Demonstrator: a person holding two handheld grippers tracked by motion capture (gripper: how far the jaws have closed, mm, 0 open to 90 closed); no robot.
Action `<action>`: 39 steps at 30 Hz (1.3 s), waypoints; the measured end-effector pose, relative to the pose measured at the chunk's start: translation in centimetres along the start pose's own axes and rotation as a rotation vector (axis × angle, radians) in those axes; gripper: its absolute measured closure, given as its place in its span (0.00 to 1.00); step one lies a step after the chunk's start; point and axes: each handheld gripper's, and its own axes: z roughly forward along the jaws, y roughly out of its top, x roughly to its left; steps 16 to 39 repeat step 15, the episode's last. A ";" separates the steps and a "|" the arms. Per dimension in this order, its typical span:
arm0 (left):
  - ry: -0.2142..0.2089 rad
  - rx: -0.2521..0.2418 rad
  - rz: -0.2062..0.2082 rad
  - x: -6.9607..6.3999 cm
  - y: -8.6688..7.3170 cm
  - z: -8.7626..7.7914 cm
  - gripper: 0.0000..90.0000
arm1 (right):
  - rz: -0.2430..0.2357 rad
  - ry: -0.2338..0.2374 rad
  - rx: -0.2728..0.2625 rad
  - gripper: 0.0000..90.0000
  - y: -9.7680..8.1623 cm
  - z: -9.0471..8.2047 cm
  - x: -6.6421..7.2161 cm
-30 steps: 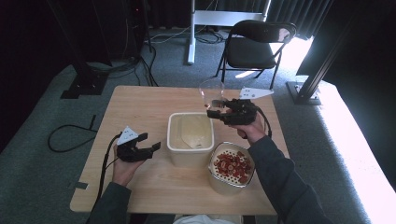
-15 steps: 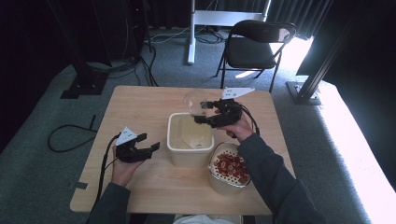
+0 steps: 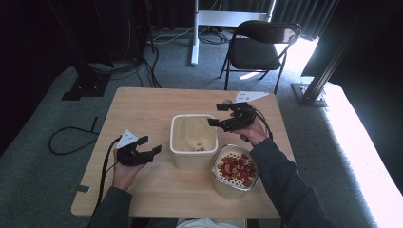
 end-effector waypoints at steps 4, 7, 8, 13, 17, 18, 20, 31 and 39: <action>0.000 0.002 -0.001 0.0 0.0 0.1 0.30 | 0.032 -0.060 -0.019 0.24 -1.1 -2.1 -1.3; 0.001 0.004 -0.003 0.0 -0.1 0.1 0.30 | 0.060 -0.105 -0.022 0.26 -2.2 -3.6 -2.4; 0.003 0.002 -0.006 0.0 -0.2 0.1 0.30 | 0.072 -0.117 -0.024 0.27 -2.6 -4.0 -2.7; 0.007 0.012 -0.008 0.1 -0.5 0.2 0.30 | 0.123 -0.213 -0.007 0.31 -4.9 -5.4 -4.7; 0.005 0.020 -0.011 0.2 -0.6 0.4 0.30 | 0.161 -0.255 0.007 0.34 -6.2 -5.4 -5.6; 0.005 0.020 -0.011 0.2 -0.6 0.4 0.30 | 0.161 -0.255 0.007 0.34 -6.2 -5.4 -5.6; 0.005 0.020 -0.011 0.2 -0.6 0.4 0.30 | 0.161 -0.255 0.007 0.34 -6.2 -5.4 -5.6; 0.005 0.020 -0.011 0.2 -0.6 0.4 0.30 | 0.161 -0.255 0.007 0.34 -6.2 -5.4 -5.6; 0.005 0.020 -0.011 0.2 -0.6 0.4 0.30 | 0.161 -0.255 0.007 0.34 -6.2 -5.4 -5.6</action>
